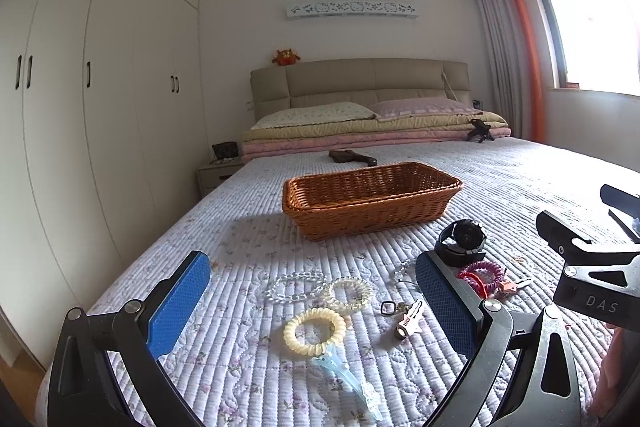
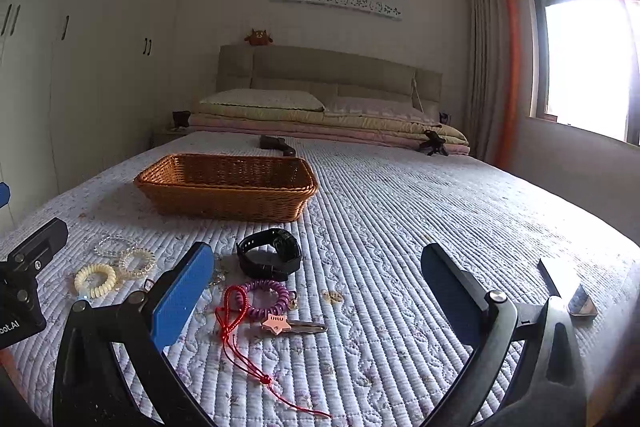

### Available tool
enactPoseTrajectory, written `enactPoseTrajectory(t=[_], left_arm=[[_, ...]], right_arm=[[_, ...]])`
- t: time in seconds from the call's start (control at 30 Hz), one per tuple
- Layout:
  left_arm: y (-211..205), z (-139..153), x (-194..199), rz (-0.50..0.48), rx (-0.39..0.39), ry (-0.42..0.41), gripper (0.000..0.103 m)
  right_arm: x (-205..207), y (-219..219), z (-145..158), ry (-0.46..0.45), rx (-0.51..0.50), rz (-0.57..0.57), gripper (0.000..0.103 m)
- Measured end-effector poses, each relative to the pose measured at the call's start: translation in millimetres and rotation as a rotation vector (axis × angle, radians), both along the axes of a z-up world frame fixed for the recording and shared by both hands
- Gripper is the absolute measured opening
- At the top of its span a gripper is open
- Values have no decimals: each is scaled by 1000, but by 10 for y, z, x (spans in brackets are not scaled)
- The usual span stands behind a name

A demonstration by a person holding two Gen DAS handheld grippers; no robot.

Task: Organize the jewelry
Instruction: 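Move both tools toward the jewelry on the bed, then grasp the cream coil hair tie with left tool while right tool grasps black watch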

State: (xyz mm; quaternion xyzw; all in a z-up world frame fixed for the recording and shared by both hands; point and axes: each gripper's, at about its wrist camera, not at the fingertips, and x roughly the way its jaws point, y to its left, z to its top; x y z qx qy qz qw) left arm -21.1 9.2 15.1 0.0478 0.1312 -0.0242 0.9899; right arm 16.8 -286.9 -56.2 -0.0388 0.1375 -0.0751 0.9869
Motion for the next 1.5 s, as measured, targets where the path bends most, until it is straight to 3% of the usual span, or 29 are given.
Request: enactPoseTrajectory(t=[0.07, 0.93, 1.13, 1.27, 1.43, 1.5], left_arm=[[-111, -147, 1, -6, -4, -5, 102], [-108, -183, 23, 10, -7, -3, 102], [29, -73, 14, 32, -46, -6, 102], [258, 10, -52, 52, -40, 7, 102], [783, 20, -47, 8, -122, 124, 102], [857, 18, -60, -3, -115, 146, 102]], right_arm=[[-17, -9, 14, -4, 4, 1, 103], [12, -53, -21, 9, 6, -7, 103], [42, -107, -21, 4, 9, -26, 103], [181, -251, 53, 68, 61, 9, 103], [442, -391, 80, 187, 81, 21, 103], [552, -414, 57, 238, 86, 50, 97]])
